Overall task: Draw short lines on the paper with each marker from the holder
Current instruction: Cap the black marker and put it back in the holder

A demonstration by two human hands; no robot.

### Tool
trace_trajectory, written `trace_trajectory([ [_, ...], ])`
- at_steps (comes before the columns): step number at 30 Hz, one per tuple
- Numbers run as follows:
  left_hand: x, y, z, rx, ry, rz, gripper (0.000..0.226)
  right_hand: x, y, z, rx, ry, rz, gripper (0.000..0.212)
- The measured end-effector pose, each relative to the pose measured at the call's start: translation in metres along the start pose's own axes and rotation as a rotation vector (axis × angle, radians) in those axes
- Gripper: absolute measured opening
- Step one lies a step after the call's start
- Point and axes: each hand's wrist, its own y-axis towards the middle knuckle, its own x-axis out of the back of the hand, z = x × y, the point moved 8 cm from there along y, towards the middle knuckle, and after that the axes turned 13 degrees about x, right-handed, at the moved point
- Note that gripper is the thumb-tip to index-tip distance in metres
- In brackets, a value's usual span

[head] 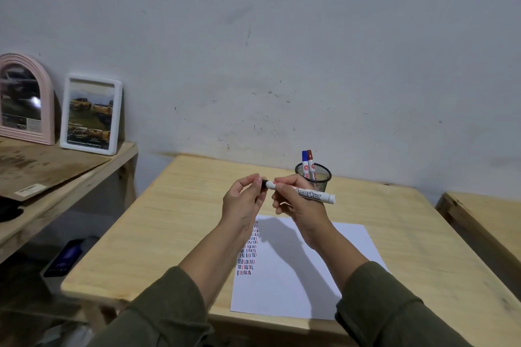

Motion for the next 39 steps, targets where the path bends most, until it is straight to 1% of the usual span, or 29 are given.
trace_trajectory([
  [3, -0.003, 0.005, -0.009, -0.007, -0.048, 0.003, 0.01, -0.003, 0.001, 0.007, -0.008, 0.061, 0.087, 0.024],
  [5, -0.001, 0.012, -0.016, -0.007, -0.109, -0.022, 0.011, -0.004, 0.002, 0.009, -0.044, 0.135, 0.127, 0.032],
  [7, -0.001, 0.02, -0.02, -0.004, -0.118, -0.037, 0.011, -0.002, 0.002, 0.01, -0.091, 0.186, 0.162, 0.04],
  [9, -0.009, 0.026, -0.021, 0.003, -0.059, -0.026, 0.009, 0.002, 0.003, 0.009, -0.131, 0.177, 0.162, 0.04],
  [13, -0.04, 0.034, -0.018, -0.008, 0.126, 0.023, 0.008, 0.02, 0.013, 0.011, -0.078, -0.022, 0.112, 0.016],
  [15, -0.055, 0.039, -0.02, -0.026, 0.199, 0.055, 0.01, 0.03, 0.018, 0.013, -0.073, -0.081, 0.101, 0.016],
  [17, -0.068, 0.046, -0.023, -0.054, 0.306, 0.068, 0.011, 0.042, 0.026, 0.014, -0.078, -0.115, 0.069, 0.024],
  [19, -0.075, 0.057, -0.02, -0.077, 0.442, 0.041, 0.013, 0.059, 0.04, 0.017, -0.056, -0.168, 0.004, 0.037],
  [22, -0.075, 0.074, -0.014, -0.131, 0.734, -0.065, 0.024, 0.087, 0.061, 0.027, -0.003, -0.331, -0.126, 0.049],
  [25, -0.08, 0.083, -0.006, -0.172, 0.977, -0.098, 0.037, 0.106, 0.082, 0.037, 0.073, -0.45, -0.195, 0.055],
  [28, -0.085, 0.093, 0.004, -0.168, 1.132, -0.093, 0.046, 0.11, 0.099, 0.041, 0.13, -0.592, -0.171, 0.062],
  [31, -0.088, 0.1, 0.012, -0.152, 1.189, -0.089, 0.052, 0.108, 0.11, 0.039, 0.156, -0.759, -0.11, 0.071],
  [35, -0.09, 0.104, 0.017, -0.169, 1.262, -0.088, 0.055, 0.098, 0.118, 0.027, 0.11, -0.929, 0.02, 0.081],
  [39, -0.089, 0.108, 0.021, -0.163, 1.275, -0.076, 0.054, 0.099, 0.121, 0.01, 0.075, -0.988, 0.063, 0.08],
])
